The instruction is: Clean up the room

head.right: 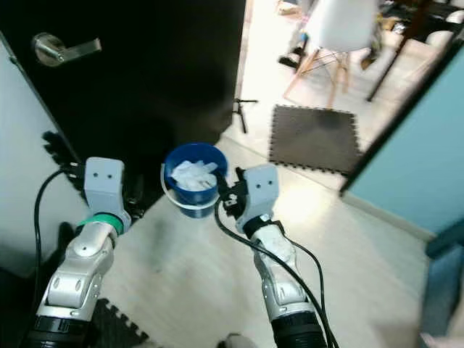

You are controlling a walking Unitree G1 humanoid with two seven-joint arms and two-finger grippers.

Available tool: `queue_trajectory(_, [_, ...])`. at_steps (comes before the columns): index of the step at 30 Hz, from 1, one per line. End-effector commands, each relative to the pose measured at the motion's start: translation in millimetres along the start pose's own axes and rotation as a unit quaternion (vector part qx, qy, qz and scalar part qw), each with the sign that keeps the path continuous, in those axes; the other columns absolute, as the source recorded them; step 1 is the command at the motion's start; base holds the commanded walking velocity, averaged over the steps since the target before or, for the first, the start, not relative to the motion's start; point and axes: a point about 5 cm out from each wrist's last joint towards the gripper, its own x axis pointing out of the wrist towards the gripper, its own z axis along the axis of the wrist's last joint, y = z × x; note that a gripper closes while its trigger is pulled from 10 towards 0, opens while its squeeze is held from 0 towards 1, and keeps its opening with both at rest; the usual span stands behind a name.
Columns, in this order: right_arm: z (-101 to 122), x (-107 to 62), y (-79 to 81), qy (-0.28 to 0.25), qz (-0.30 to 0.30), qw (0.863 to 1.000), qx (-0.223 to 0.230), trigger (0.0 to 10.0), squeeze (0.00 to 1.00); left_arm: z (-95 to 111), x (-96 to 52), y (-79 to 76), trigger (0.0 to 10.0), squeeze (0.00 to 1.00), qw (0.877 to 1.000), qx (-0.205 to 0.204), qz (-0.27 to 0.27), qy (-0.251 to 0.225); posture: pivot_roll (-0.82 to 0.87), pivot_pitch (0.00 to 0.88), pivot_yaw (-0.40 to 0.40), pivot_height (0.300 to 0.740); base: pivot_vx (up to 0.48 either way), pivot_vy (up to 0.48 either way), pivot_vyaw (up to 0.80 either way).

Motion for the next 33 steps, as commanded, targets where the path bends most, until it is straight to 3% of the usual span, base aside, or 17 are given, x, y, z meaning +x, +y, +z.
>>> queue_trajectory(1, [-5.4, -0.2, 5.9, 0.011, 0.006, 1.0, 0.011, 10.0, 0.0, -8.9, -1.3, 3.3, 10.0, 0.0, 1.0, 0.001, 0.002, 0.023, -0.07, 0.033, 0.037, 0.74, 0.0, 0.0, -0.59])
queue_trajectory(33, [-3.4, 4.9, 4.5, 0.007, 0.009, 1.0, 0.015, 10.0, 0.0, -4.1, 3.5, 3.2, 10.0, 0.0, 1.0, 0.009, 0.007, 0.011, -0.07, 0.006, 0.04, 0.74, 0.0, 0.0, -0.8])
